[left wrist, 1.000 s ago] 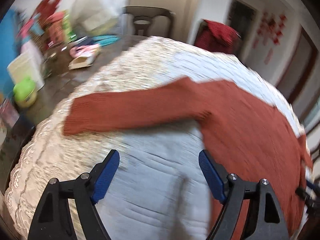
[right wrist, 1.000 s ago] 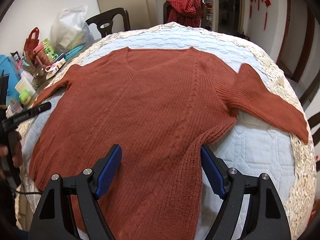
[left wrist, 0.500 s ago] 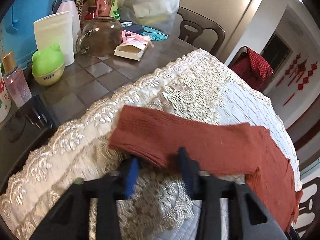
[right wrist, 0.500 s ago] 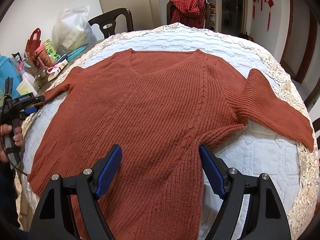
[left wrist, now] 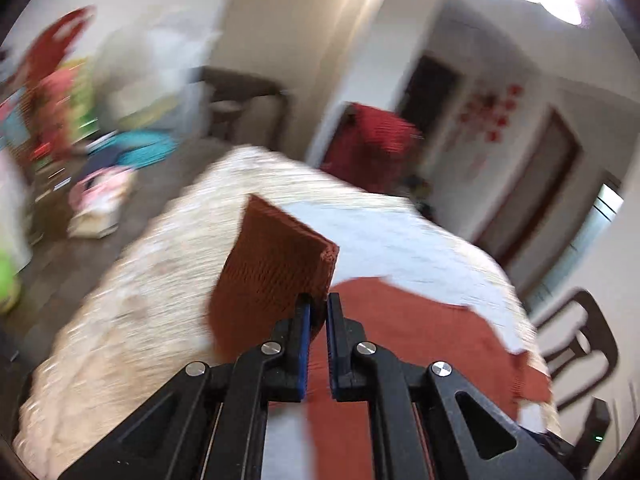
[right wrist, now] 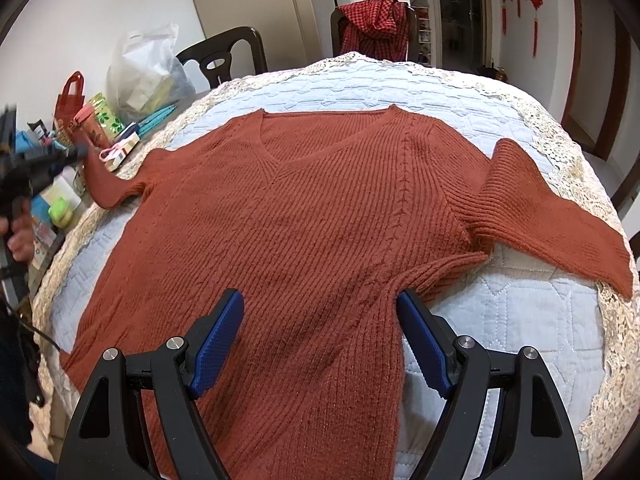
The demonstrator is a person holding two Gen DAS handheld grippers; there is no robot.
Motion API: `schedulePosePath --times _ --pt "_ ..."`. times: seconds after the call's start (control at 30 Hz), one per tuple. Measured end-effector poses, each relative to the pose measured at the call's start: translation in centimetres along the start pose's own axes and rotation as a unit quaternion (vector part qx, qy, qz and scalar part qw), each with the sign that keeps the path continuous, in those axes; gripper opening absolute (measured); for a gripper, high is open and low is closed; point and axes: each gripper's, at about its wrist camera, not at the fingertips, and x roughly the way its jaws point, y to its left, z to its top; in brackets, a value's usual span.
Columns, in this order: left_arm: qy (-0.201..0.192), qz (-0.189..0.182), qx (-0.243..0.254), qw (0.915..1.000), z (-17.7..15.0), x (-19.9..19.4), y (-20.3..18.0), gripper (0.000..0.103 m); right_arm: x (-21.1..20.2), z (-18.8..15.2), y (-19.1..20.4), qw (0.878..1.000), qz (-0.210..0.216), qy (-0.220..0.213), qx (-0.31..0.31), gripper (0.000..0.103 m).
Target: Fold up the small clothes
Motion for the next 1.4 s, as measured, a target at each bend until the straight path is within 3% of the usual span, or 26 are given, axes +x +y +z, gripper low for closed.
schedulePosePath --times 0.1,0.2,0.33,0.4,0.47,0.6,0.7,0.73,0.8,1.0,1.13,1.2,1.23,1.4 --pt "0.016 -0.058 0.045 0.9972 -0.2 2.1 -5.0 0.009 -0.4 -0.2 -0.2 1.000 0.001 -0.003 0.006 0.079" --pt "0.059 -0.110 0.076 0.9893 -1.9 5.3 -8.8 0.009 -0.8 -0.3 -0.7 1.000 -0.002 -0.004 0.014 0.079" --pt "0.129 -0.135 0.097 0.9776 -4.8 8.9 -11.1 0.011 -1.2 -0.5 -1.5 1.000 -0.007 -0.005 0.027 0.079" --pt "0.138 -0.140 0.094 0.9760 -5.4 8.7 -10.8 0.031 -1.4 -0.6 -1.9 0.999 -0.006 -0.006 0.034 0.079" --pt "0.124 -0.147 0.084 0.9777 -5.4 7.3 -9.9 0.037 -1.5 -0.5 -2.3 0.999 -0.001 -0.007 0.041 0.079" --pt "0.080 -0.095 0.074 0.9895 -3.9 5.1 -6.2 0.037 -1.1 0.7 -2.1 0.998 0.027 -0.010 0.049 0.079" --pt "0.069 -0.035 0.066 0.9948 -3.0 4.3 -3.0 0.037 0.0 2.6 -1.4 0.998 0.048 -0.010 0.049 0.062" --pt "0.072 -0.022 0.059 0.9954 -2.8 4.3 -2.0 0.037 0.5 3.2 -1.2 0.997 0.052 -0.008 0.050 0.053" --pt "0.077 -0.005 0.051 0.9957 -2.8 4.4 -0.3 0.037 1.8 4.7 -0.7 0.997 0.063 -0.001 0.051 0.049" --pt "0.093 -0.005 0.056 0.9941 -4.0 6.0 0.0 0.037 7.0 9.0 1.4 0.996 0.082 0.033 0.030 0.048" --pt "0.105 -0.017 0.065 0.9922 -4.6 7.4 -0.7 0.031 10.7 9.7 2.5 0.995 0.071 0.069 0.014 0.026" --pt "0.115 -0.017 0.071 0.9907 -5.0 8.0 -0.7 0.031 10.9 9.8 2.7 0.996 0.064 0.060 0.010 0.018" --pt "0.117 -0.017 0.074 0.9901 -5.2 8.1 -0.7 0.031 10.8 9.9 2.6 0.996 0.066 0.060 0.013 0.006" --pt "0.123 -0.024 0.082 0.9887 -5.8 8.5 -0.4 0.031 7.7 9.4 1.3 0.998 0.065 0.016 0.018 0.003"
